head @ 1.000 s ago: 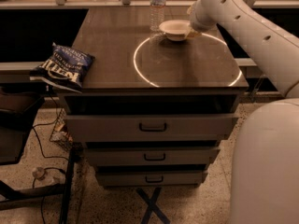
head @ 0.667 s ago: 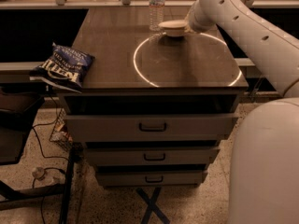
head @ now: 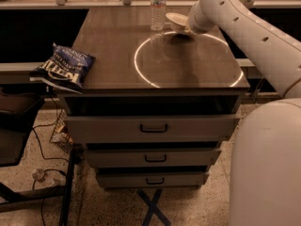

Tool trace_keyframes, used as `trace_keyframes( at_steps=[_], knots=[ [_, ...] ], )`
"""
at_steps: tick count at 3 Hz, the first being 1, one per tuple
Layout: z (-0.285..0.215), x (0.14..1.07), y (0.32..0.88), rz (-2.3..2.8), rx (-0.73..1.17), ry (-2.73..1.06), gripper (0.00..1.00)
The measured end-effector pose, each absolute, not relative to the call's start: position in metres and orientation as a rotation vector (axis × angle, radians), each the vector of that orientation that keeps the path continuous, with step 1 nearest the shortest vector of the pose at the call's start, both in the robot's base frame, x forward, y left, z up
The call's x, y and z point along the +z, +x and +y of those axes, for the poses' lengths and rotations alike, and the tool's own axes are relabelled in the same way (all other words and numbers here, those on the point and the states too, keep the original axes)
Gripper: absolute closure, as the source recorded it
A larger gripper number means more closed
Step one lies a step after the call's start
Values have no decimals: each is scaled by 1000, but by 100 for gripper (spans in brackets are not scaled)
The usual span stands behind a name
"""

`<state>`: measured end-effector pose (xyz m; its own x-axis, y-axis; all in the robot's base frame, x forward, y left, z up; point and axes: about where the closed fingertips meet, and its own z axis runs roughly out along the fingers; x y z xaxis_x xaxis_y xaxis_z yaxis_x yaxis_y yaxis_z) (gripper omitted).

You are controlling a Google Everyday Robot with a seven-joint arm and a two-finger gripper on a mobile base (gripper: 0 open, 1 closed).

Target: Move paper bowl near blue chip bag

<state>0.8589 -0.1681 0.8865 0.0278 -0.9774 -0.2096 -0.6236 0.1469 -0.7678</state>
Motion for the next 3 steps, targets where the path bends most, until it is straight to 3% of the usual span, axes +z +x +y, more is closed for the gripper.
trace_keyframes(
  at_steps=[3],
  knots=[
    [-183, 924, 852, 1621, -728, -1642, 100]
  ],
)
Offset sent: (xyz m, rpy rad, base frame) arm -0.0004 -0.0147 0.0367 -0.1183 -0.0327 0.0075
